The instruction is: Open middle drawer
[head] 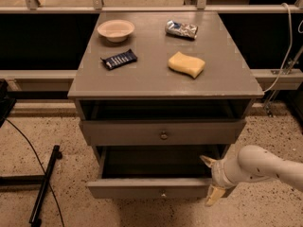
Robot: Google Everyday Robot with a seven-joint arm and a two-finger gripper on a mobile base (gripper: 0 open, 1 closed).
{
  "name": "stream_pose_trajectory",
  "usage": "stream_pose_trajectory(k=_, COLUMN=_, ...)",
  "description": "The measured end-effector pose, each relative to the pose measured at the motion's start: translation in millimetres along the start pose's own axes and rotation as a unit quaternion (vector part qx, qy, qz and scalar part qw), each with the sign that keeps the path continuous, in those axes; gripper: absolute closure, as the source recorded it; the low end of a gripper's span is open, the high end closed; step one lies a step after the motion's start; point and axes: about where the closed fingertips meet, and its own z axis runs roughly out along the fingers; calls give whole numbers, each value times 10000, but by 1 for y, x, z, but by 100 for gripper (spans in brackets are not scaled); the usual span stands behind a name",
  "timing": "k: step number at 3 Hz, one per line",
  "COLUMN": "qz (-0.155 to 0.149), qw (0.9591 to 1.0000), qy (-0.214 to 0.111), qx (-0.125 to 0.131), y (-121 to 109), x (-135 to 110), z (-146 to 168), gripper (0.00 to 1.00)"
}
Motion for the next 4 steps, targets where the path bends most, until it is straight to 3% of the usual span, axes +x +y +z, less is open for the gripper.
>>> stream_pose_trajectory(k=1, qz=-98, qw=9998, qy=124, qx=121, y=-5, x=-18, z=-21, gripper=0)
stream_pose_trajectory(k=2, qz=-87, qw=9997, qy=82, qx=207, y=-12, x=-24, z=-36, gripper=15)
stream_pose_trajectory(k=3, qz=-94, qw=9997, qy=64, qx=211, y=-25, x=-27, z=-39, gripper=37)
stream_pose_trajectory(k=4, qz=-7, qw=9997, qy=102, qx=203, y=-34, x=-20, z=-32, gripper=47)
